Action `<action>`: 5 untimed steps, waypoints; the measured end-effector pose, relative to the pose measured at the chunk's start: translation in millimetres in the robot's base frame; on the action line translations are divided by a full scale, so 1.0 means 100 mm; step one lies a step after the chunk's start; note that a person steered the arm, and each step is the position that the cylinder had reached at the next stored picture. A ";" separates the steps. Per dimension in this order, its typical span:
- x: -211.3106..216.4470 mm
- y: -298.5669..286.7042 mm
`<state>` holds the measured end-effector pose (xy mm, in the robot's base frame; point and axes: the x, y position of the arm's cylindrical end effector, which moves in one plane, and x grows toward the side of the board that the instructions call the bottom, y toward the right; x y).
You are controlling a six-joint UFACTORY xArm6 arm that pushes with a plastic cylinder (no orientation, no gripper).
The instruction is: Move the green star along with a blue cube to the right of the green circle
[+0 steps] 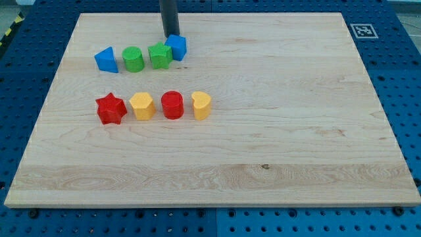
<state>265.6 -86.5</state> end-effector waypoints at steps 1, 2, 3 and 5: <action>0.09 -0.06; 0.12 -0.18; 0.20 -0.15; 0.21 0.07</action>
